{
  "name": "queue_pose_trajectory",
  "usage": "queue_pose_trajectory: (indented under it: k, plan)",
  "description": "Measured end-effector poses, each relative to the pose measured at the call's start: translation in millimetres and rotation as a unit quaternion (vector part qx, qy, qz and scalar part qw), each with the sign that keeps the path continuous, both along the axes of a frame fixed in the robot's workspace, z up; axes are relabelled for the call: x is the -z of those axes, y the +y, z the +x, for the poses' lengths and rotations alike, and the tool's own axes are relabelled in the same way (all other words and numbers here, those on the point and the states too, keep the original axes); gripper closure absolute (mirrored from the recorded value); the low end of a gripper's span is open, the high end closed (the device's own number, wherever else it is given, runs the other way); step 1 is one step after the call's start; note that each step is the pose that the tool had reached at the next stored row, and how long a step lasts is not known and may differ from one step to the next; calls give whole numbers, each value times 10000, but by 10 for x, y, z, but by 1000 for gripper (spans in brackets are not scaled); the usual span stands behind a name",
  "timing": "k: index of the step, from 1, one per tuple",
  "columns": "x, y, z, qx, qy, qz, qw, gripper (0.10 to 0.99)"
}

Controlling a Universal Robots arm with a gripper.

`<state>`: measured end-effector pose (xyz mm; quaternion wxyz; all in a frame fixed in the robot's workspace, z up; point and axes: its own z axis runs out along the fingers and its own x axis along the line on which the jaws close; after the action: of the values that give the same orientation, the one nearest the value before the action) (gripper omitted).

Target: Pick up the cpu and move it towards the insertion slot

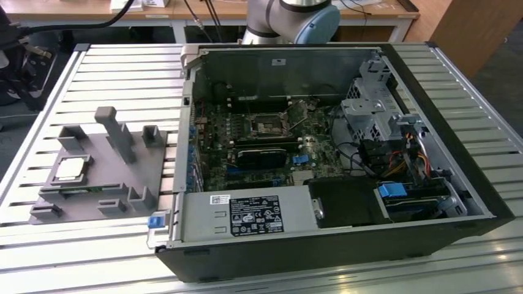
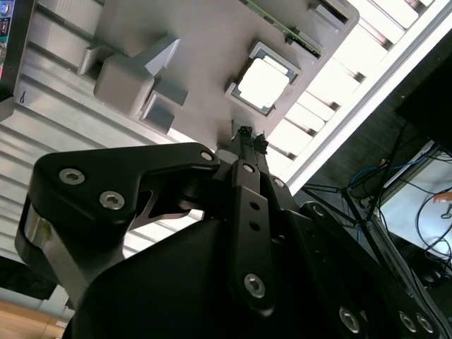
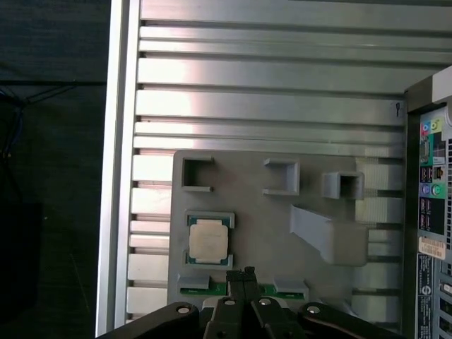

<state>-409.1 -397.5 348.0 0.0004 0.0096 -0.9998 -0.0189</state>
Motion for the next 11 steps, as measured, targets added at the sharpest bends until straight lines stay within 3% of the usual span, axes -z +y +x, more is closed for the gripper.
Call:
queue_pose_trajectory:
  k: [11]
  plan:
    - [34,0,-3,0,1,0,10000,980]
